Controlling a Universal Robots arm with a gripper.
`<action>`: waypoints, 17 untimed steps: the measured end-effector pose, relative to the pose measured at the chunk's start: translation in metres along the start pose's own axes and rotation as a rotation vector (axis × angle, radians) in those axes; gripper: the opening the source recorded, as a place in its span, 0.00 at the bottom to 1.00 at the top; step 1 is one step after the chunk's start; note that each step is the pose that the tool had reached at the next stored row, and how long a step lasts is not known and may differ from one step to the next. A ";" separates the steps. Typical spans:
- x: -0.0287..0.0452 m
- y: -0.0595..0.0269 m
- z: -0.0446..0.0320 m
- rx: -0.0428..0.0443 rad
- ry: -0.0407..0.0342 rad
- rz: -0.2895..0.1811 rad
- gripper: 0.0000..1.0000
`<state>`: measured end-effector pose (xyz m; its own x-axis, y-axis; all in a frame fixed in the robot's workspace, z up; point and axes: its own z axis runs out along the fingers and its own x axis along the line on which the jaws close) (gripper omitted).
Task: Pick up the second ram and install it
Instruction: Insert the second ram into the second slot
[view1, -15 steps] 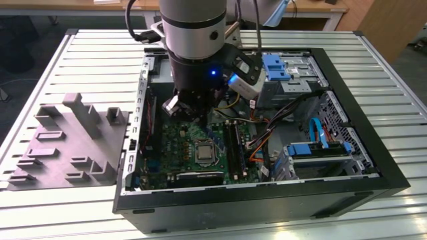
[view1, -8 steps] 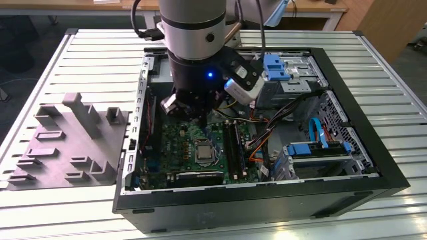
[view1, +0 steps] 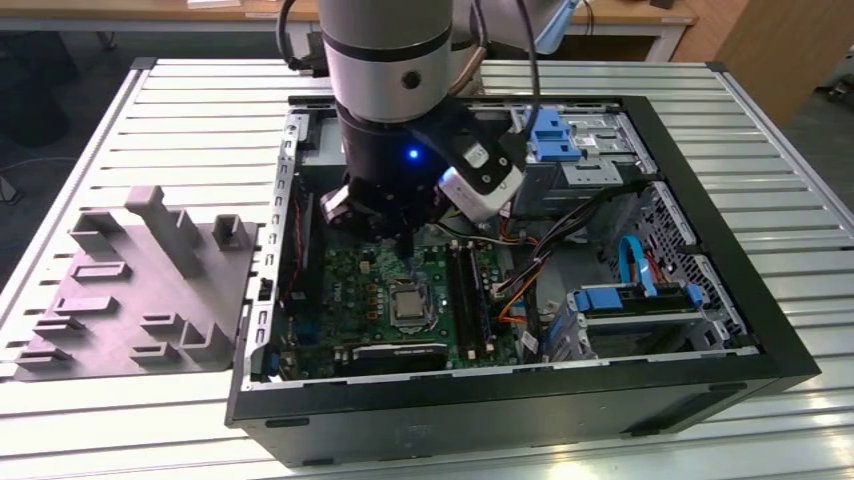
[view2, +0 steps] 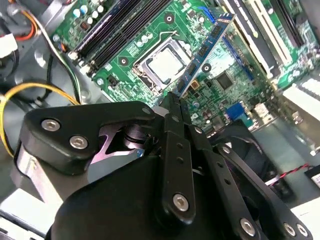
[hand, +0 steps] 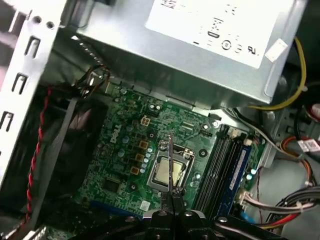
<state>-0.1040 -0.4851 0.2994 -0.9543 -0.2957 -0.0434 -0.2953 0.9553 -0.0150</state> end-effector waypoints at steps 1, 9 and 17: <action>0.0000 0.0000 0.0002 0.0008 0.0003 0.018 0.12; 0.0001 0.0000 0.0017 0.0071 0.0025 0.164 0.12; 0.0001 0.0000 0.0024 0.0108 0.0037 0.248 0.12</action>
<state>-0.1040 -0.4851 0.2970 -0.9977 -0.0521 -0.0434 -0.0515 0.9986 -0.0151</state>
